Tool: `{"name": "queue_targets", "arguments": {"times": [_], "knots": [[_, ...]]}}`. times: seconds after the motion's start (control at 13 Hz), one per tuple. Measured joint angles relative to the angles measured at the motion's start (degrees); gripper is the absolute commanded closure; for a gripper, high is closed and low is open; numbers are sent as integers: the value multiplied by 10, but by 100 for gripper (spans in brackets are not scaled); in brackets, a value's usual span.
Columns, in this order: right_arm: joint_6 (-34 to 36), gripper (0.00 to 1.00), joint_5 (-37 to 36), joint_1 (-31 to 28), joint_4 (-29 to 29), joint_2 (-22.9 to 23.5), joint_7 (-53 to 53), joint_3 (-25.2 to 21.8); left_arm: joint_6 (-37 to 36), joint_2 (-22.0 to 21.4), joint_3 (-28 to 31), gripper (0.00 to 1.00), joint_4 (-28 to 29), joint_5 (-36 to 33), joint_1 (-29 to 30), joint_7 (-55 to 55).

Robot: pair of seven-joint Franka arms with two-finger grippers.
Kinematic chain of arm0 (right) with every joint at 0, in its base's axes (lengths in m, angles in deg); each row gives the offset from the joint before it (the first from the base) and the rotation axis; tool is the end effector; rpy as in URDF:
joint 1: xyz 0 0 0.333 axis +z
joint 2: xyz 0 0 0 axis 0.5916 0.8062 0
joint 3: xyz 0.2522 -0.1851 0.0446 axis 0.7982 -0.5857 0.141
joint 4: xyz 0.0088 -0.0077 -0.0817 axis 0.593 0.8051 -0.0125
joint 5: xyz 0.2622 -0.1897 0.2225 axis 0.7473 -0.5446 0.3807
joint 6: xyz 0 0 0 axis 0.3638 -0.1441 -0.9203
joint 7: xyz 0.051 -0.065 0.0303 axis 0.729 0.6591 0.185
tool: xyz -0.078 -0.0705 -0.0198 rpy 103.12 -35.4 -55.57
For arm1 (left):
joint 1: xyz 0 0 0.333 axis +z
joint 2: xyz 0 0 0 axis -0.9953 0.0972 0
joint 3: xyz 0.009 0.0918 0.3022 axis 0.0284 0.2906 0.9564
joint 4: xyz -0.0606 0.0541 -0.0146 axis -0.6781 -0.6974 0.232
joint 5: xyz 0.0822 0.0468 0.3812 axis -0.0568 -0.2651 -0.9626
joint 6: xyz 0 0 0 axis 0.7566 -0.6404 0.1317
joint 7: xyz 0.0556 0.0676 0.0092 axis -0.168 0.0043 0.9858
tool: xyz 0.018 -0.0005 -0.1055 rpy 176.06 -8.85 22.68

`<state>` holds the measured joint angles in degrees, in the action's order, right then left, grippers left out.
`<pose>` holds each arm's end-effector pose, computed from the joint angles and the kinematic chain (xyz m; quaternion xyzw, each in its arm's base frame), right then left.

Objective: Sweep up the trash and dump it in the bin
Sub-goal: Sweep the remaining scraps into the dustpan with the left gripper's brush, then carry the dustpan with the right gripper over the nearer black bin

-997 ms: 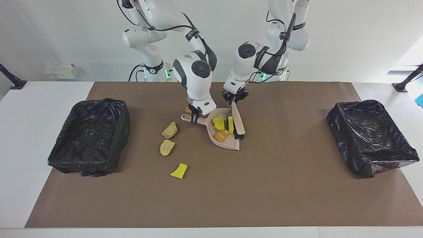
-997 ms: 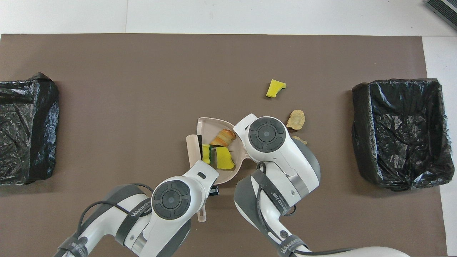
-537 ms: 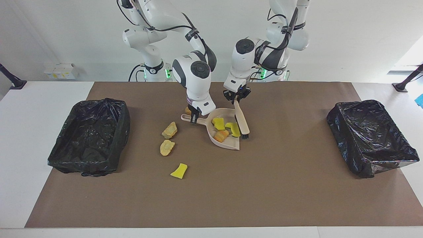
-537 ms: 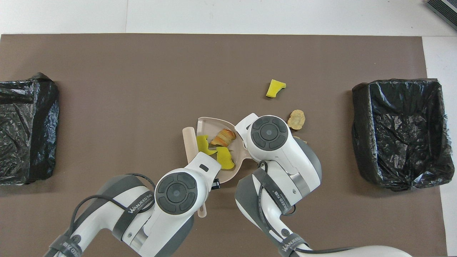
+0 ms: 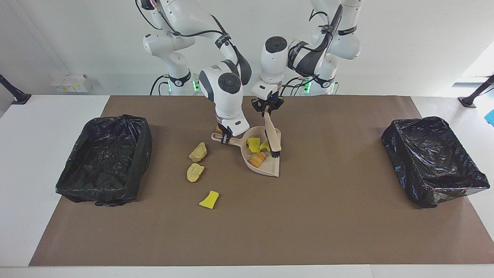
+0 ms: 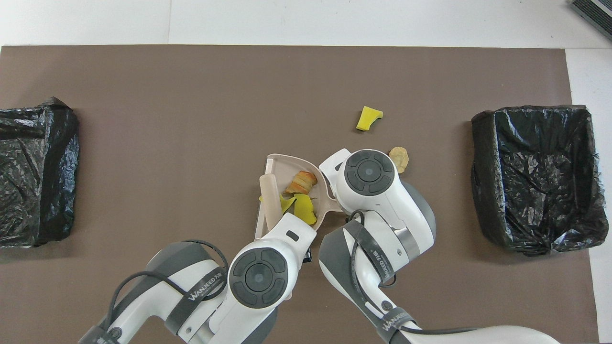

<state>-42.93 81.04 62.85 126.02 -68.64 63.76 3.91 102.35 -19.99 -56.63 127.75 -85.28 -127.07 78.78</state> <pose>0.5131 0.2894 0.3524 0.7688 0.6366 -0.0614 0.0029 0.3562 -0.3808 0.4085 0.9986 0.0503 -0.0151 0.0097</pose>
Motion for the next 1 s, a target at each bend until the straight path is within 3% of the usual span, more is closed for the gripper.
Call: {"name": "queue_targets", "arguments": {"times": [0.54,1.0], "knots": [[1,100,0,-7,-2,-1,0,0,-99,-55,10,100,-37,0,6,1],[36,100,0,-75,-27,-37,30,-1,-120,-54,17,100,-38,-2,118,-94]]}}
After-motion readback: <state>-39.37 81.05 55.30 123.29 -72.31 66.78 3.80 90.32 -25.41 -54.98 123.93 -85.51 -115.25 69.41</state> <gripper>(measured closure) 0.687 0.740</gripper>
